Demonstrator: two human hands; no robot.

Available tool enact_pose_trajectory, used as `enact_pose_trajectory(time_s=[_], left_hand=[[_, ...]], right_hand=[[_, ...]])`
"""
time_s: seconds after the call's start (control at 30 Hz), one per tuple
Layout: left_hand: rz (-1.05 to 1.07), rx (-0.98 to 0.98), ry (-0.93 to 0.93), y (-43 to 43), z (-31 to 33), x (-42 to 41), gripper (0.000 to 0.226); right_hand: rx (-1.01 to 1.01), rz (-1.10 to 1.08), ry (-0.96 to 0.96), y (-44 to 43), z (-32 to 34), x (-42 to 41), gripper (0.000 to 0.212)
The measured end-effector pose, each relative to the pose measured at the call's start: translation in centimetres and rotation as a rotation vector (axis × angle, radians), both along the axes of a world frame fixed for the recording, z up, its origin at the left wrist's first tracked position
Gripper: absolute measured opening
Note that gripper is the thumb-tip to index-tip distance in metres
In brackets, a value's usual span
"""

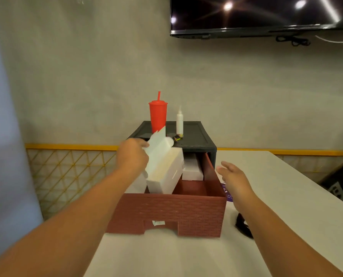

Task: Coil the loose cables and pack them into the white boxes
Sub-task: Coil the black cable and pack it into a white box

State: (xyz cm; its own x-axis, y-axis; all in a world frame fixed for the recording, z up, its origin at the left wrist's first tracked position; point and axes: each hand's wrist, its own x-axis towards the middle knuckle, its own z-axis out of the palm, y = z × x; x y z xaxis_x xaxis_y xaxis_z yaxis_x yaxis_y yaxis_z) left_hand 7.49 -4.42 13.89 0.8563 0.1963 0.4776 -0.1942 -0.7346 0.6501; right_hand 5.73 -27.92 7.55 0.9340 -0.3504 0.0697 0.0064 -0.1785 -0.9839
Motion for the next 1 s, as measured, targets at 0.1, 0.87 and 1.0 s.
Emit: enact_pose_trajectory(time_s=[0.1, 0.87, 1.0], left_hand=[[-0.068, -0.179, -0.314, 0.2, 2.4, -1.8, 0.024], [-0.371, -0.603, -0.027, -1.1, -9.5, -10.7, 0.028], [-0.398, -0.510, 0.159, -0.6, -12.4, -10.8, 0.033]], right_hand=[[-0.049, 0.052, -0.187, -0.6, 2.1, -1.2, 0.058], [-0.032, 0.412, -0.110, 0.1, -7.6, -12.5, 0.101], [-0.047, 0.389, -0.091, 0.4, -8.8, -12.4, 0.095]])
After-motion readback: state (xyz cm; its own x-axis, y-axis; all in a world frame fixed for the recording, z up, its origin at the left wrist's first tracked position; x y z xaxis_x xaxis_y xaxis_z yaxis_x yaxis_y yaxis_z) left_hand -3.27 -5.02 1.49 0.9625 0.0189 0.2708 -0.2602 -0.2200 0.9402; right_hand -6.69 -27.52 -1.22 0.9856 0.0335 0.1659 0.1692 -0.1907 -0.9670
